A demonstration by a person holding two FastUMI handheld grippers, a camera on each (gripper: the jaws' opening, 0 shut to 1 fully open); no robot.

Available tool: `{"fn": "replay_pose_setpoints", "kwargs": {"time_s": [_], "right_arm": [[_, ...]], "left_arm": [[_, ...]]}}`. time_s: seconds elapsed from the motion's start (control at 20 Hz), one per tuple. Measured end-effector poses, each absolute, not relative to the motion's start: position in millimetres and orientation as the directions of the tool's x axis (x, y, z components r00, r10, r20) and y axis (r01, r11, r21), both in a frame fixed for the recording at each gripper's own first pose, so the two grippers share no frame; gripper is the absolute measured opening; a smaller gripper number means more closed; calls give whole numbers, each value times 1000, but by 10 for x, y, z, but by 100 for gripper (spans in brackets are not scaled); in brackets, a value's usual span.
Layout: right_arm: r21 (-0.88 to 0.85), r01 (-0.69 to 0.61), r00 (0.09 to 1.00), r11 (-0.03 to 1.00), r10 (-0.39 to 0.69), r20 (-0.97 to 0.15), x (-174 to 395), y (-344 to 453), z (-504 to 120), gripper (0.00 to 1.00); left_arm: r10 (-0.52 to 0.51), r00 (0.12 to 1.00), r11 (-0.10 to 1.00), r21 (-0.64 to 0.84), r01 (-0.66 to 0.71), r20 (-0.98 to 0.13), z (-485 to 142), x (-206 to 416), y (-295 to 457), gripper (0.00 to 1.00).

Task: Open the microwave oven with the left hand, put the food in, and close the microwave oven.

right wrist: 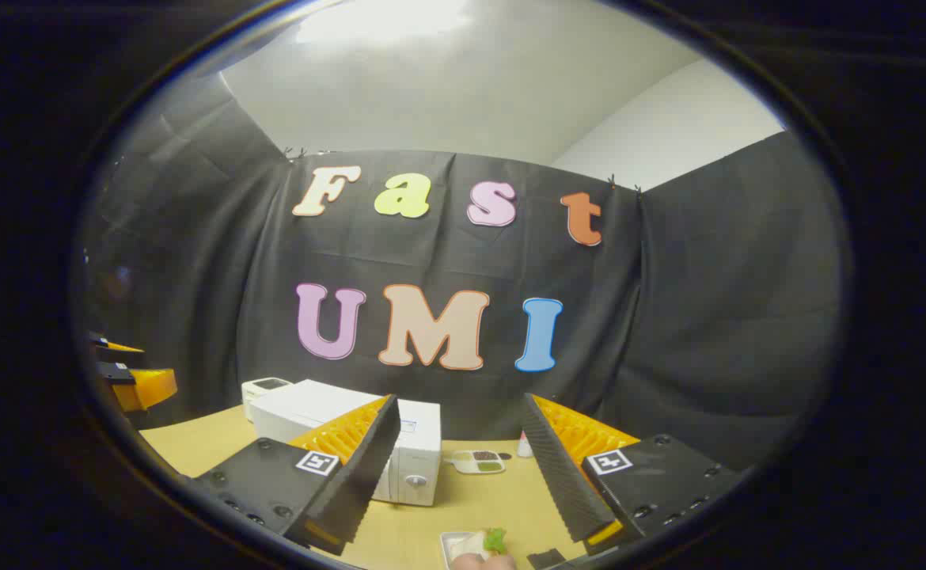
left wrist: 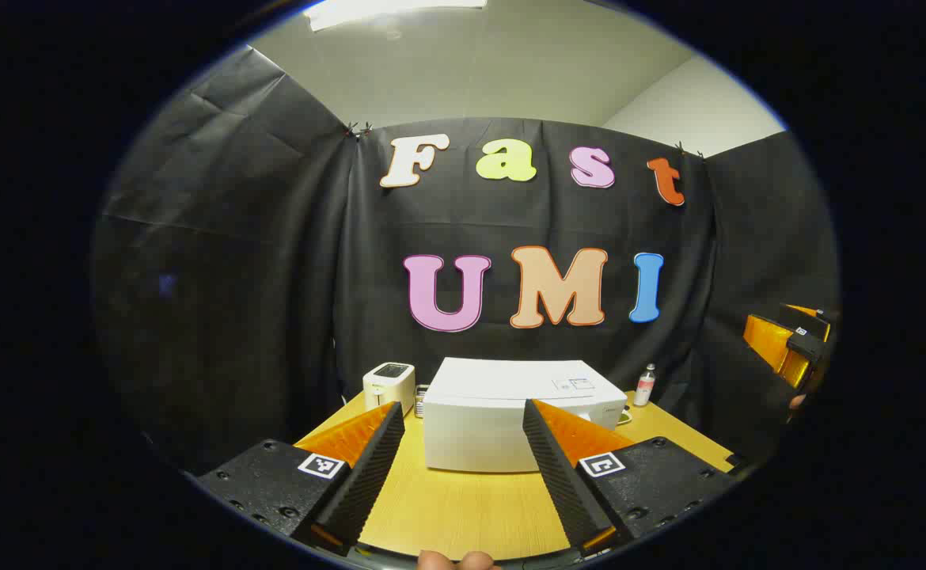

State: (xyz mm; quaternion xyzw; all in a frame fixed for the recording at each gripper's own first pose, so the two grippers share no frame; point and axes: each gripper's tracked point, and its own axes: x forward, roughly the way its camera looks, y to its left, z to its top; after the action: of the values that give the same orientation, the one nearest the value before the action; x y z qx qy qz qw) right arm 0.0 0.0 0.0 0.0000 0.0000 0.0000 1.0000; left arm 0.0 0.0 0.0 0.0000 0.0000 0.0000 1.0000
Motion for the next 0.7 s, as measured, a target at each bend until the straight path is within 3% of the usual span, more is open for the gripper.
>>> {"fn": "replay_pose_setpoints", "kwargs": {"time_s": [0.7], "right_arm": [[-1, -11, 1000, 1000, 11, -3, 129, 75, -74, 97]], "left_arm": [[-10, 1000, 1000, 18, 10, 2, -32, 98, -48, 92]]}}
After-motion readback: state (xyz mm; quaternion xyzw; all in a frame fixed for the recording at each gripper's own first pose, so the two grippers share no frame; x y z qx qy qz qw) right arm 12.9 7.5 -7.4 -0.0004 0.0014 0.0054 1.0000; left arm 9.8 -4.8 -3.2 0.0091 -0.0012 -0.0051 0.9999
